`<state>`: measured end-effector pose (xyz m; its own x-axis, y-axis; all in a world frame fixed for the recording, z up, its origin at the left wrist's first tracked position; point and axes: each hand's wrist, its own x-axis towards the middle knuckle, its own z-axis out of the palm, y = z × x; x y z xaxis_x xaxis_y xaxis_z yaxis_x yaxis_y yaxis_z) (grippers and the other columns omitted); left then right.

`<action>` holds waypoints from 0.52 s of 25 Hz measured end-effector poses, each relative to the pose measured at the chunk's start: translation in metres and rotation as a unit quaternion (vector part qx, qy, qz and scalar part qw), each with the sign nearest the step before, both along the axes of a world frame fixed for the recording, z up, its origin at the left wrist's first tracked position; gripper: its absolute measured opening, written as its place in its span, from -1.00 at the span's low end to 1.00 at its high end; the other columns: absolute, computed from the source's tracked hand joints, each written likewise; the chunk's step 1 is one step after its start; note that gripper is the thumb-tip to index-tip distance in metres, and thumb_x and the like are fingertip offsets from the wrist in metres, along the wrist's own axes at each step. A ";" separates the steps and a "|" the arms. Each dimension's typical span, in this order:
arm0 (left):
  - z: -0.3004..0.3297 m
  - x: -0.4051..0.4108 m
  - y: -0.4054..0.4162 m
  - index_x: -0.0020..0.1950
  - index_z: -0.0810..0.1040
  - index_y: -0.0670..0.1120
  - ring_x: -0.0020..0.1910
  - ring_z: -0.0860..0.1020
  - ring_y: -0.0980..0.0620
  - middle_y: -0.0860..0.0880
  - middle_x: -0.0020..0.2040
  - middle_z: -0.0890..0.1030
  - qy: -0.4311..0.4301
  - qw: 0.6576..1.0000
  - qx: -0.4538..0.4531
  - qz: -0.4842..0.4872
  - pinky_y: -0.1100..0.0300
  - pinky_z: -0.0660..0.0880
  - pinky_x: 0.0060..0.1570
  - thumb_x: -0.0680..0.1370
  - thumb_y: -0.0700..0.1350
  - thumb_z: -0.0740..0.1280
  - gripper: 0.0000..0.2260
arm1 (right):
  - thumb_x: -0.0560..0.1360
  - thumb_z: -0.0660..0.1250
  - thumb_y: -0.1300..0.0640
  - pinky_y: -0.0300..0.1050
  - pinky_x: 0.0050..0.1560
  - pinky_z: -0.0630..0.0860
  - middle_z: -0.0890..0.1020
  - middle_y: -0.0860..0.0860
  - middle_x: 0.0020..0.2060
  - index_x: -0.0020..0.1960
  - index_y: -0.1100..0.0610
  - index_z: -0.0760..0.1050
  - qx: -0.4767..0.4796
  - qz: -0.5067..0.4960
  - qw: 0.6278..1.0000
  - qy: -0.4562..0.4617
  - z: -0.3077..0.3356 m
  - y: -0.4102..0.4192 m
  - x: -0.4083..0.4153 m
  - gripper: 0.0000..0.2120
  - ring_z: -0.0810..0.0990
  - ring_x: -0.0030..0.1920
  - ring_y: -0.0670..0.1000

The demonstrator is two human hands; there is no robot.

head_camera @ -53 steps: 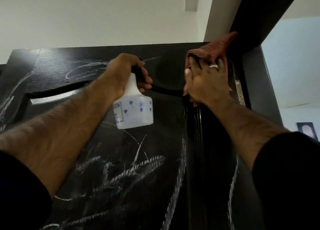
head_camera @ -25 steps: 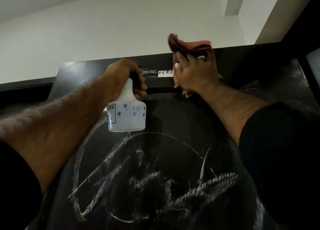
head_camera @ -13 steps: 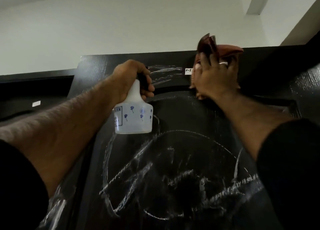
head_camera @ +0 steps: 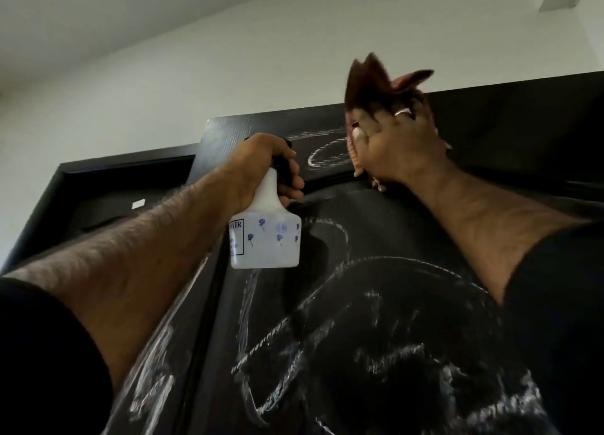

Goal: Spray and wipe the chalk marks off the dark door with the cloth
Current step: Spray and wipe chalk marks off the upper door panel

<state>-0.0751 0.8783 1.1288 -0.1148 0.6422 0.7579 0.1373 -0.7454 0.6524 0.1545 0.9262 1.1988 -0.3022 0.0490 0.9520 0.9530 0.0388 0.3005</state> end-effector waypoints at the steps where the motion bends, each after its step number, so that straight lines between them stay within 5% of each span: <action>1: -0.001 -0.005 0.000 -0.17 0.63 -0.18 -0.27 0.67 -0.20 -0.24 -0.19 0.69 -0.004 1.000 0.005 0.010 0.09 0.58 -0.33 0.50 -0.14 0.34 -0.86 | 0.73 -0.15 -0.18 0.24 0.68 -0.14 0.20 0.02 0.70 0.72 -0.11 0.11 -0.023 0.006 0.997 -0.070 -0.001 -0.005 -0.004 -0.43 0.11 0.69 0.16; 4: -0.002 -0.032 -0.006 -0.15 0.63 -0.16 -0.25 0.67 -0.20 -0.22 -0.19 0.69 -0.015 1.000 0.010 0.022 0.09 0.59 -0.32 0.48 -0.11 0.35 -0.86 | 0.70 -0.15 -0.29 0.18 0.70 -0.15 0.18 0.02 0.70 0.69 -0.16 0.18 -0.075 -0.030 0.984 -0.159 -0.002 -0.013 0.025 -0.39 0.07 0.71 0.11; 7: 0.002 -0.062 -0.005 -0.13 0.65 -0.17 -0.16 0.72 -0.21 -0.25 -0.08 0.74 -0.017 1.000 0.007 0.009 0.12 0.60 -0.32 0.49 -0.10 0.34 -0.84 | 0.70 -0.18 -0.24 0.33 0.66 -0.07 0.30 0.18 0.64 0.70 -0.09 0.14 -0.029 -0.041 0.998 0.045 0.007 -0.005 0.013 -0.38 0.23 0.63 0.29; 9: 0.005 -0.075 0.000 -0.15 0.64 -0.17 -0.16 0.72 -0.21 -0.26 -0.07 0.74 -0.021 1.000 0.017 0.002 0.13 0.59 -0.36 0.50 -0.11 0.33 -0.84 | 0.72 -0.16 -0.18 0.37 0.63 -0.09 0.27 0.16 0.66 0.72 -0.03 0.08 -0.010 -0.045 0.996 0.080 0.001 0.003 -0.043 -0.40 0.22 0.64 0.29; 13: 0.012 -0.109 0.012 -0.11 0.64 -0.17 -0.12 0.73 -0.24 -0.28 -0.04 0.73 -0.022 1.000 0.015 -0.010 0.10 0.60 -0.31 0.48 -0.10 0.34 -0.84 | 0.65 -0.26 -0.30 0.18 0.69 -0.20 0.11 -0.07 0.72 0.72 -0.20 -0.02 -0.058 -0.030 0.978 -0.198 -0.018 0.010 -0.086 -0.35 0.00 0.72 0.09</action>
